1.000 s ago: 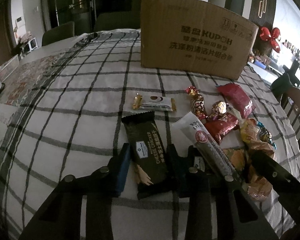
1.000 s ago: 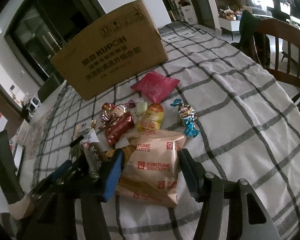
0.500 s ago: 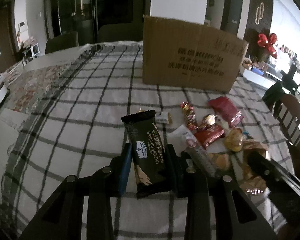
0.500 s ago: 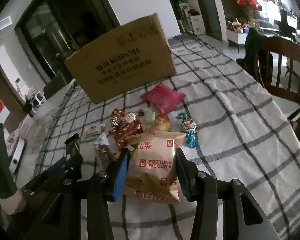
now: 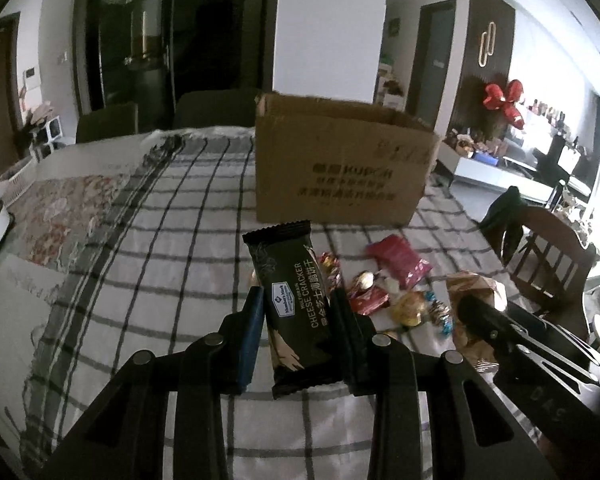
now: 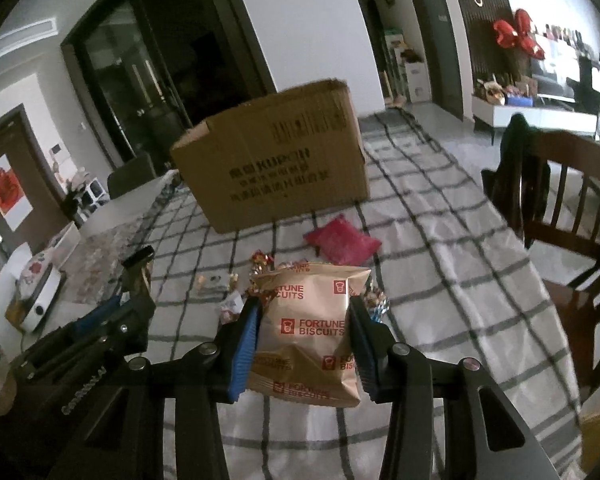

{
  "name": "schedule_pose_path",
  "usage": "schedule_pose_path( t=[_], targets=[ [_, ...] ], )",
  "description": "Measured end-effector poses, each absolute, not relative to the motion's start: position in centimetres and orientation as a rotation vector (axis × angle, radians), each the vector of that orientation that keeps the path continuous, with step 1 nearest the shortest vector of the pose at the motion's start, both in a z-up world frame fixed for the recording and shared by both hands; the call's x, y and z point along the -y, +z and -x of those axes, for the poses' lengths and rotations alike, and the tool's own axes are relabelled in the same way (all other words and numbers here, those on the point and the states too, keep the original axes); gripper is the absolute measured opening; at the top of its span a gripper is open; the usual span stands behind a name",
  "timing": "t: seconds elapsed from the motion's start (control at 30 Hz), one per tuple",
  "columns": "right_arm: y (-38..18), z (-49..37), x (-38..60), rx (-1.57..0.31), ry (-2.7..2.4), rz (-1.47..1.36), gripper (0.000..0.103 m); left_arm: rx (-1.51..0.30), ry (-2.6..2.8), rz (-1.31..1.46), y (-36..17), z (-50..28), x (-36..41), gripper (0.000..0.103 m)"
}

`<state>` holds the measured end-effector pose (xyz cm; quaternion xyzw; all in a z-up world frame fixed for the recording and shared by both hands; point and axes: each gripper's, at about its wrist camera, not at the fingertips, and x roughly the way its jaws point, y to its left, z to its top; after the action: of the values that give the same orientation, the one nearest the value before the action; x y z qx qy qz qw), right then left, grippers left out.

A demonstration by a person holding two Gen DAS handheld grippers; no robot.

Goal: Organize snacks
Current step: 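Lift both held snacks and carry them over the open cardboard box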

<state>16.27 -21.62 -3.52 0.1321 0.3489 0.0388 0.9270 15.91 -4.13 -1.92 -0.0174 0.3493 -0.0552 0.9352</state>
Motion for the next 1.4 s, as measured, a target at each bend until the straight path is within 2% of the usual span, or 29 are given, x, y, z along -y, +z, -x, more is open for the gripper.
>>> schedule_pose_path(
  t=[0.6,1.07,1.4],
  targets=[
    [1.2,-20.0,22.3,-0.643,0.122,-0.216,0.044,-0.647,-0.193,0.021,2.5,-19.7,4.8,0.033],
    [6.1,-27.0,23.1,-0.578,0.163,-0.198,0.044,-0.603,-0.261,-0.009,8.0,-26.3,6.0,0.033],
    [8.1,-32.0,23.8,-0.558,0.18,-0.167,0.044,-0.603,-0.291,-0.036,10.0,-31.5,7.0,0.033]
  ],
)
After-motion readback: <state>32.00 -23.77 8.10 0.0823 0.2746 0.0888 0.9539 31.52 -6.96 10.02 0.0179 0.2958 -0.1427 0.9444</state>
